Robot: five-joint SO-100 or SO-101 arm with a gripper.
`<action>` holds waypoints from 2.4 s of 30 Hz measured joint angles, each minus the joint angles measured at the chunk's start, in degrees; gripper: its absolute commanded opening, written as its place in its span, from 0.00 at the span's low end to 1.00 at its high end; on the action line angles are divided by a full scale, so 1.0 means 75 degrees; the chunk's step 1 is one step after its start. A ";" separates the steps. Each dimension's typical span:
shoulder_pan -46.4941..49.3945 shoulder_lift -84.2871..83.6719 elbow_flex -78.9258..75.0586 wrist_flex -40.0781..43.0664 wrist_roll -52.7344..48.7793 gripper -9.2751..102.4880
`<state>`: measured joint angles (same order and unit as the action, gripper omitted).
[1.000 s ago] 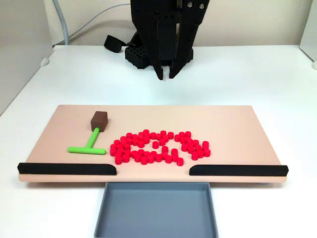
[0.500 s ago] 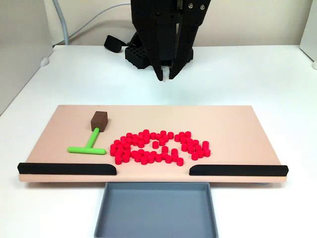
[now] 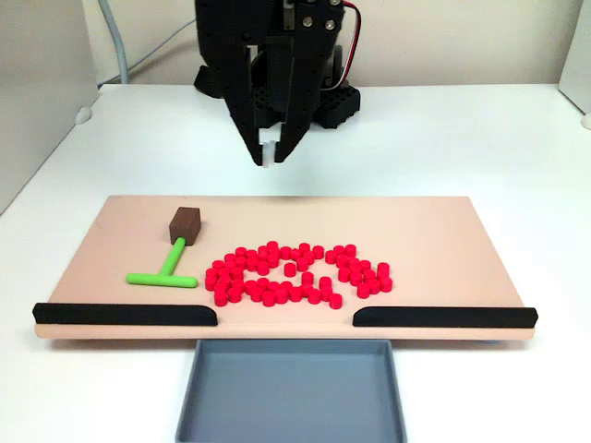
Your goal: Grasp a green tool by the dark brown handle.
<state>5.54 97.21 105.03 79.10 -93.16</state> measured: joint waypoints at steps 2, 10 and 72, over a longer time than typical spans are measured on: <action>0.0211 0.0000 0.0000 0.0012 -0.0176 0.08; 0.0586 -0.0035 0.0000 -0.0023 -0.0516 0.08; 0.1770 -0.1887 -0.1324 -0.0844 -0.1102 0.27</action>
<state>18.81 83.06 95.10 72.77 -101.43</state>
